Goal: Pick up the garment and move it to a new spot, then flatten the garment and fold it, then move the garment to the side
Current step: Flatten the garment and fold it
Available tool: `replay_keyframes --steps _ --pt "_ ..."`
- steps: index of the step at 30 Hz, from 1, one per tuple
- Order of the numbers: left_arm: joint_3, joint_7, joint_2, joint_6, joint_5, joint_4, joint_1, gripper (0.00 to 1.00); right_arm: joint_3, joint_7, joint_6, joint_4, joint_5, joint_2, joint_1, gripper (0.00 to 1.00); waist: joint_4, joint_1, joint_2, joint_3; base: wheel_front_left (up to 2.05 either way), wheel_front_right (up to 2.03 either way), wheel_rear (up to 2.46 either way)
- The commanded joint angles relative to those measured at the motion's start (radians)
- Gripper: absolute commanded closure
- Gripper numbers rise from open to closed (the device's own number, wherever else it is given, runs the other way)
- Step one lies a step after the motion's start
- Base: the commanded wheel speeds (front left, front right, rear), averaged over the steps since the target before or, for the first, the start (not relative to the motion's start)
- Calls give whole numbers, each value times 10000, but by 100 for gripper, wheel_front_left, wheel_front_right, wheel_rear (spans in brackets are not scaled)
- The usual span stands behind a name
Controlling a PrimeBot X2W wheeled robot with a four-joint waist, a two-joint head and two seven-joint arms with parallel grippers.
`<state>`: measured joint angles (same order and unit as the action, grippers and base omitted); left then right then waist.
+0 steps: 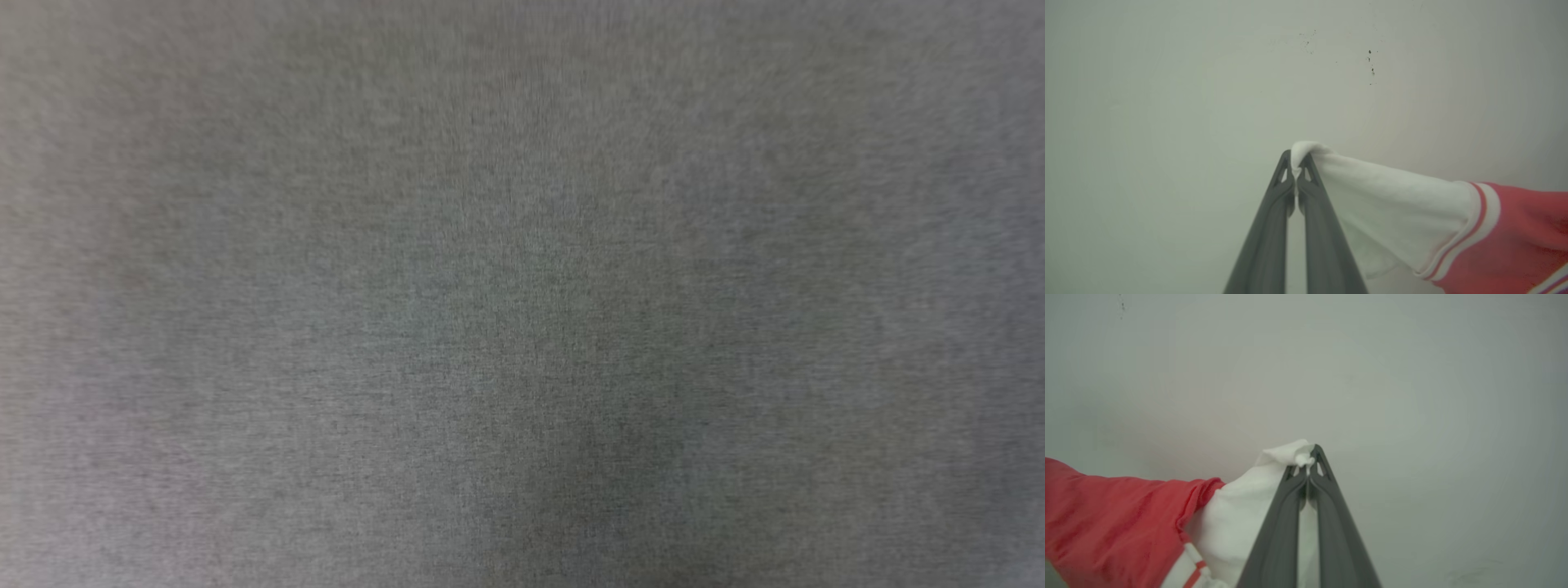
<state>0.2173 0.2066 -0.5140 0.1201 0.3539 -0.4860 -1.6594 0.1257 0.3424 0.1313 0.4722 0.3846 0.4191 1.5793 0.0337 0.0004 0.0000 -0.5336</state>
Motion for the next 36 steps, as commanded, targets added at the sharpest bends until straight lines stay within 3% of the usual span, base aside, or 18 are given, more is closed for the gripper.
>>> replay_keyframes --steps 1,8,14,20,25,36 --pt "45 -246 84 6 -101 -299 -337 100 5 -275 -11 261 -122 -64 303 100 -23 -4 0 -709 0 0 0" --pt "330 -1440 574 37 -164 -1961 -1336 100 83 -1221 -11 1733 -386 -315 1091 100 -298 -4 0 -1419 0 0 0" --pt "663 -2135 972 68 143 -2955 -534 100 557 -1496 -11 2714 -241 -324 398 100 -548 -4 0 -1552 0 0 0" --pt "1276 -2619 1154 96 524 -3451 1174 100 1382 -708 -11 3505 125 70 -992 100 -787 -4 0 -1137 0 0 0" --pt "1962 -2807 942 100 1016 -3421 3012 100 2035 316 -11 3732 885 468 -2435 100 -898 -4 0 -559 0 0 0" --pt "3322 -1790 97 91 2077 -2380 6719 100 2739 2713 -12 3595 2371 1527 -5579 100 -1177 -4 0 1138 0 0 0"
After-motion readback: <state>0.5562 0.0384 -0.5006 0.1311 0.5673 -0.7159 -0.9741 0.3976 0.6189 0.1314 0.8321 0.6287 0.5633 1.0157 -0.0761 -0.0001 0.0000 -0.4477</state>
